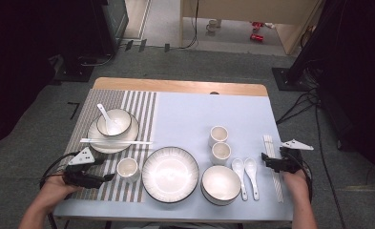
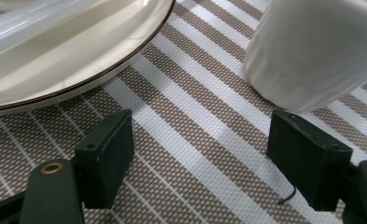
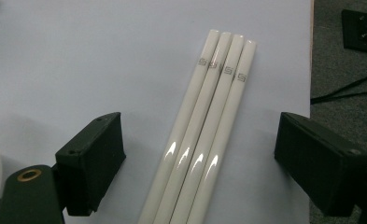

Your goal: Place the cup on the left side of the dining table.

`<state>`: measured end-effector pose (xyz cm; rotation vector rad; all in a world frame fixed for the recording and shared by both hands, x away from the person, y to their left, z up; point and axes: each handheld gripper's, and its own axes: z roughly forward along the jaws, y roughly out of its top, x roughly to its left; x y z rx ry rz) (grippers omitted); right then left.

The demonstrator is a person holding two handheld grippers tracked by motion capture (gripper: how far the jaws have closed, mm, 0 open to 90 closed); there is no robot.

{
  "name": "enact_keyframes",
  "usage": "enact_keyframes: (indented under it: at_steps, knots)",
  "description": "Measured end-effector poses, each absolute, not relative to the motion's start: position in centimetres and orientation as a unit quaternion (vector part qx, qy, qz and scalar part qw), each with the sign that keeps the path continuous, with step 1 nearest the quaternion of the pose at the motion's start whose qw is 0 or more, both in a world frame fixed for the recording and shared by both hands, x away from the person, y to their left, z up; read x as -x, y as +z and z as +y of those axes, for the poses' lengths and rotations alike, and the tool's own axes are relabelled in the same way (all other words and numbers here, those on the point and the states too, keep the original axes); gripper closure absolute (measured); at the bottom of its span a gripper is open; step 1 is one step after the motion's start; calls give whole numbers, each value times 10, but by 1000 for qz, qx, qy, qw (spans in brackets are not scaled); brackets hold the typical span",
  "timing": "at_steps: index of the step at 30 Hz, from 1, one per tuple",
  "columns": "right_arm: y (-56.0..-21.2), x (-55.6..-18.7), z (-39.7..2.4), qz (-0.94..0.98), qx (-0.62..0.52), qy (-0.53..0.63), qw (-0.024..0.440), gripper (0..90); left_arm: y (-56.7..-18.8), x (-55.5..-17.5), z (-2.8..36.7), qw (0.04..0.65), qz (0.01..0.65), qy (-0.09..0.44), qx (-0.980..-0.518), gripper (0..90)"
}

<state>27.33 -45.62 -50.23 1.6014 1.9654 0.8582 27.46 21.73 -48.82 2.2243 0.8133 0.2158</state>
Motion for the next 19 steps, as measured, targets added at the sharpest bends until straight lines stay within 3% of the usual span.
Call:
enact_keyframes:
  at_steps: [6, 19]
  knots:
    - [-502, -273, -456, 715, -582, 312, 230, 154, -494, -270, 218, 379, 284, 104, -874, 185]
    - [-502, -273, -456, 715, -582, 312, 230, 155, -494, -270, 218, 380, 287, 103, -873, 183]
